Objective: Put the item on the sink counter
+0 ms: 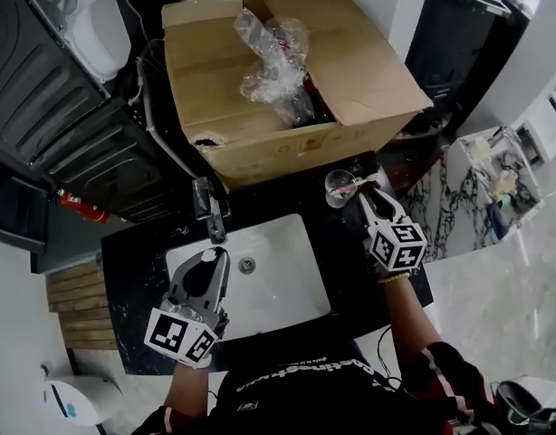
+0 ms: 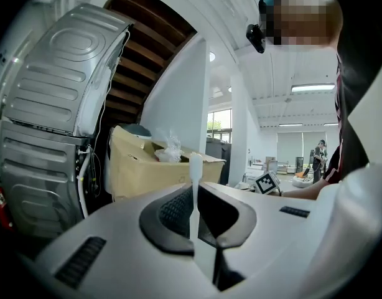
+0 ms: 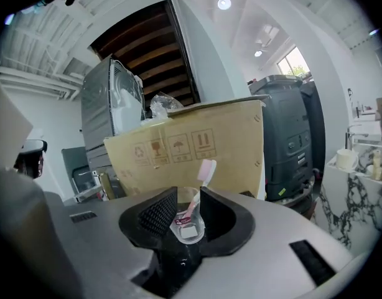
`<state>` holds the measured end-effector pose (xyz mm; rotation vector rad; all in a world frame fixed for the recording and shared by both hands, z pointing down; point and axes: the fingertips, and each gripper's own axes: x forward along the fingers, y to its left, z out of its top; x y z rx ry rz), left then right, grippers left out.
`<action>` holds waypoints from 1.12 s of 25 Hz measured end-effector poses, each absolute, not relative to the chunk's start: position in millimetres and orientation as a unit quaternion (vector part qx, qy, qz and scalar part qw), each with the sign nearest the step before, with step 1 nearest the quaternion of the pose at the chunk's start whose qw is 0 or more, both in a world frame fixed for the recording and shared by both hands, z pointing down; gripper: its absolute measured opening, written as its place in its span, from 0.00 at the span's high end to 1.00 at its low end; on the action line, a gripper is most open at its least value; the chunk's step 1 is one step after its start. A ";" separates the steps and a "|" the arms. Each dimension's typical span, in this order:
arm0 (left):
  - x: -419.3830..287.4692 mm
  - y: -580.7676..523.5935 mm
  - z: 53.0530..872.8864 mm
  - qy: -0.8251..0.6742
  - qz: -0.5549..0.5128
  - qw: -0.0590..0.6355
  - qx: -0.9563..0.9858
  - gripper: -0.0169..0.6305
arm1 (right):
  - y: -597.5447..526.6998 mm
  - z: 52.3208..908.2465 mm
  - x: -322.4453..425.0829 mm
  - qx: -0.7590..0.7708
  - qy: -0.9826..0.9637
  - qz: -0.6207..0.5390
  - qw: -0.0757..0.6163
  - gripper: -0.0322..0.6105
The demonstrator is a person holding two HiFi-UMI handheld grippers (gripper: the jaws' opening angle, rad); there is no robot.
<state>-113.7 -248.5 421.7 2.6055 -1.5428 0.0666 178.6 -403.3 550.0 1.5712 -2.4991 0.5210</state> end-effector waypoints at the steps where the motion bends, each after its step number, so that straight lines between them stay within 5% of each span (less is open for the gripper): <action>1: -114.7 -246.3 420.0 -0.508 0.018 0.055 0.859 0.93 | -398.2 544.5 177.6 0.524 -0.832 0.168 0.073 0.75; 17: -154.2 -198.9 388.4 -0.526 -0.043 0.032 0.849 0.93 | -253.5 391.9 23.1 0.364 -0.927 0.087 -0.012 0.75; 28: -161.2 -185.1 385.3 -0.520 -0.044 0.025 0.853 0.93 | -213.2 389.2 -26.9 0.311 -0.947 0.074 -0.009 0.85</action>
